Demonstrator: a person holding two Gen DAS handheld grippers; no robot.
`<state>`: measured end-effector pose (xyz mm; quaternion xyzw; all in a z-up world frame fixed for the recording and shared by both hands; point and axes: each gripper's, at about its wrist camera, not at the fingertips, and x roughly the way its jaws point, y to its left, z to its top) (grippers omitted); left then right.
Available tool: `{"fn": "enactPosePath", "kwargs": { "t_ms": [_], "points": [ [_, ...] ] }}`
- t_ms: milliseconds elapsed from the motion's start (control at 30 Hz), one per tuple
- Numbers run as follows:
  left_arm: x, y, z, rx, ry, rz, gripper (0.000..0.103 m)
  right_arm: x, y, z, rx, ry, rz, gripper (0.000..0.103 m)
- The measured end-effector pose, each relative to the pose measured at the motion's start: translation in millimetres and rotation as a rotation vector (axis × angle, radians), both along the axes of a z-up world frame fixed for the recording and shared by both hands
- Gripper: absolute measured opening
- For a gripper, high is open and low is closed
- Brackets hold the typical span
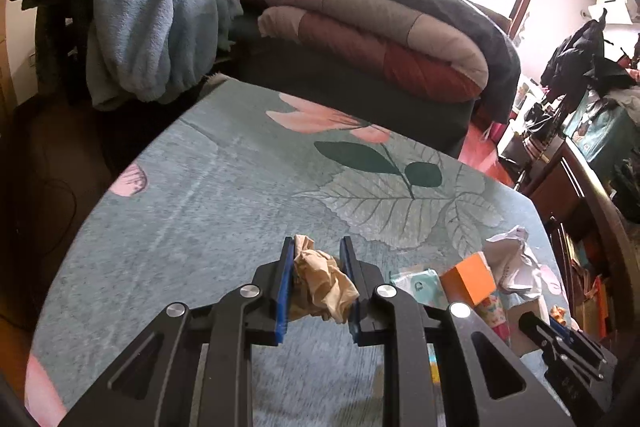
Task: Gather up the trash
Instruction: 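Grasp the crumpled brown paper with the left tool while the right tool grasps the white tissue pack, then carry both items to the wastebasket and open both tools to drop them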
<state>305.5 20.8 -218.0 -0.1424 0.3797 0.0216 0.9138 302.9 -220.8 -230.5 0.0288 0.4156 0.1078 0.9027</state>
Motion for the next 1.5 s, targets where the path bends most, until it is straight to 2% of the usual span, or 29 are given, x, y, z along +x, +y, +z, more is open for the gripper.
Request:
{"fn": "enactPosePath", "kwargs": {
  "t_ms": [367, 633, 1000, 1500],
  "points": [
    [-31.3, -2.3, 22.4, 0.035, -0.028, -0.006, 0.023, -38.6, -16.2, 10.8, 0.025, 0.002, 0.011, 0.020],
    [-57.1, -32.1, 45.8, 0.049, -0.064, -0.070, 0.023, -74.8, -34.3, 26.3, 0.054, -0.017, 0.013, 0.020],
    [-79.4, -124.9, 72.5, 0.039, -0.120, -0.277, 0.024, -124.7, -99.1, 51.3, 0.062, -0.072, -0.090, 0.020],
    [-88.1, -284.3, 87.9, 0.030, -0.157, -0.606, 0.025, -173.3, -230.1, 52.7, 0.055, -0.112, -0.344, 0.020]
  ]
}}
